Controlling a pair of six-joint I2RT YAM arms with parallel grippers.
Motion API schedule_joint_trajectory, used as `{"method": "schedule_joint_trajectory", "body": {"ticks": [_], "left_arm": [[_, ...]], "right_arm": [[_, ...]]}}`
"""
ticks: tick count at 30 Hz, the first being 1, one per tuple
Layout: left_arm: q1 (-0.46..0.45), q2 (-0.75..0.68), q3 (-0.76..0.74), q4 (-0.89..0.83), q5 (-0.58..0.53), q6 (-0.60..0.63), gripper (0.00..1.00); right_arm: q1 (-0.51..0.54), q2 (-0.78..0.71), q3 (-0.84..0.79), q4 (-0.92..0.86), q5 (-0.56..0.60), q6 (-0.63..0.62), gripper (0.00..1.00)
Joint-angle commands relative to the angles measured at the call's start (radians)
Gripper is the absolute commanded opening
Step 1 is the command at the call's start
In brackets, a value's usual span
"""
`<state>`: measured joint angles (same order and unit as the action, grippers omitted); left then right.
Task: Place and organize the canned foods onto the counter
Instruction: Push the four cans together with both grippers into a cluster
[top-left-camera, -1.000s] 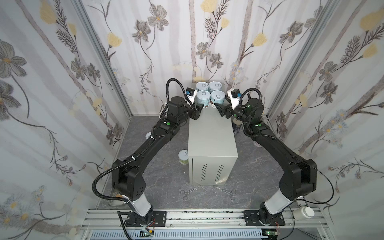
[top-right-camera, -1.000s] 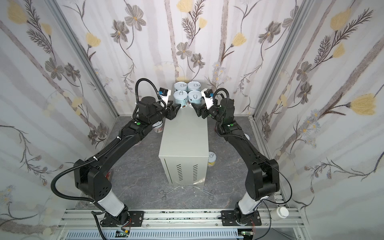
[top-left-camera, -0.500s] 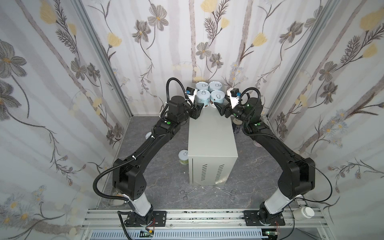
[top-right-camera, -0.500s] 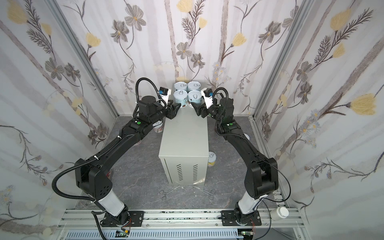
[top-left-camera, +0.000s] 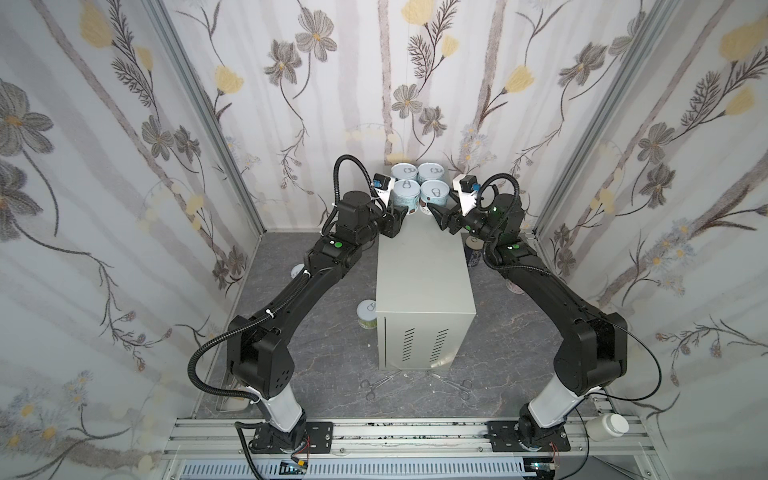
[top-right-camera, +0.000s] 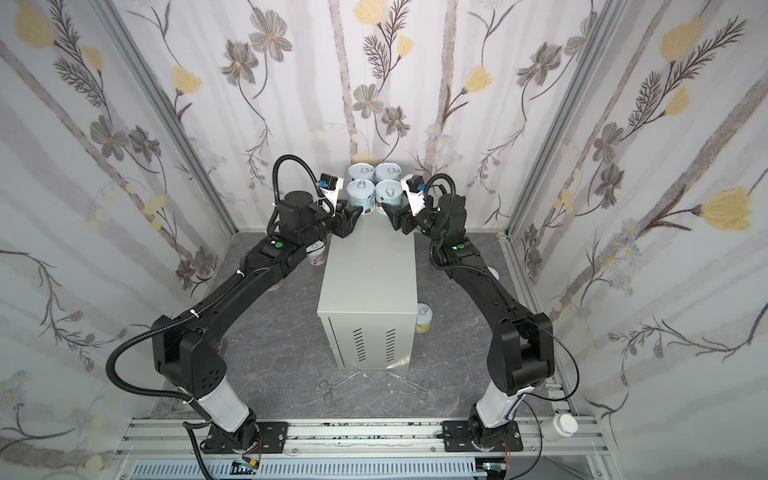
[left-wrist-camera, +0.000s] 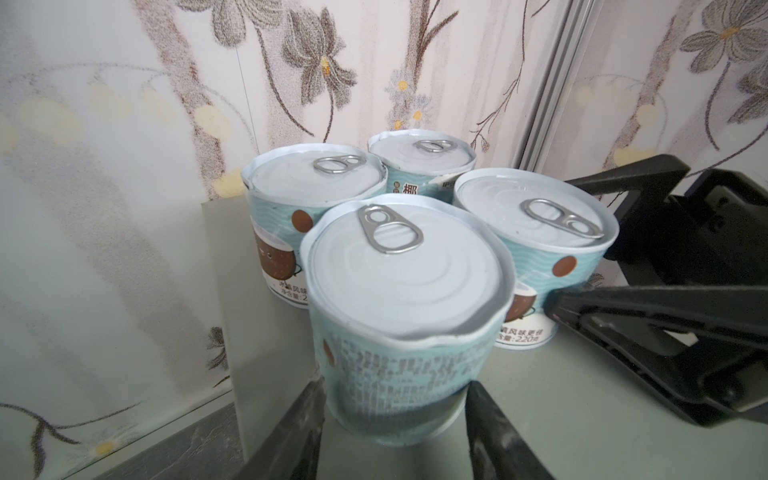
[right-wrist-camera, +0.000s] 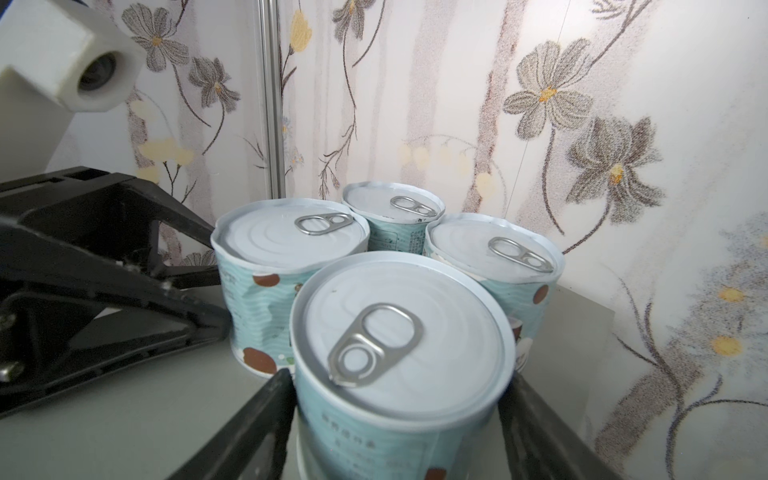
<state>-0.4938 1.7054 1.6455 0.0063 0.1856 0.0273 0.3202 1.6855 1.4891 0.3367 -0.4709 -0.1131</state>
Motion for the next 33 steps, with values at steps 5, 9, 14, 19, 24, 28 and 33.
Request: {"method": "schedule_joint_trajectory", "body": {"ticks": [5, 9, 14, 19, 24, 28, 33], "left_arm": [[0.006, 0.002, 0.009, 0.018, -0.009, 0.007, 0.54], [0.007, 0.003, 0.008, 0.017, -0.008, 0.007, 0.54], [0.008, 0.007, 0.013, 0.017, -0.006, 0.005, 0.55], [0.009, 0.008, 0.013, 0.015, -0.006, 0.005, 0.54], [0.009, 0.01, 0.013, 0.012, -0.003, 0.006, 0.54], [0.009, 0.012, 0.016, 0.012, 0.0, 0.008, 0.55], [0.009, 0.014, 0.017, 0.012, 0.003, 0.008, 0.55]], "right_arm": [[0.003, 0.012, 0.0, -0.072, 0.004, -0.043, 0.76], [0.002, 0.016, -0.001, -0.071, 0.006, -0.042, 0.76], [0.004, 0.019, 0.0, -0.072, 0.011, -0.043, 0.76], [0.004, 0.02, -0.002, -0.073, 0.015, -0.043, 0.76], [0.005, 0.022, -0.003, -0.076, 0.025, -0.045, 0.77], [0.004, 0.025, -0.002, -0.074, 0.032, -0.045, 0.77], [0.005, 0.025, -0.003, -0.076, 0.032, -0.045, 0.77]]}}
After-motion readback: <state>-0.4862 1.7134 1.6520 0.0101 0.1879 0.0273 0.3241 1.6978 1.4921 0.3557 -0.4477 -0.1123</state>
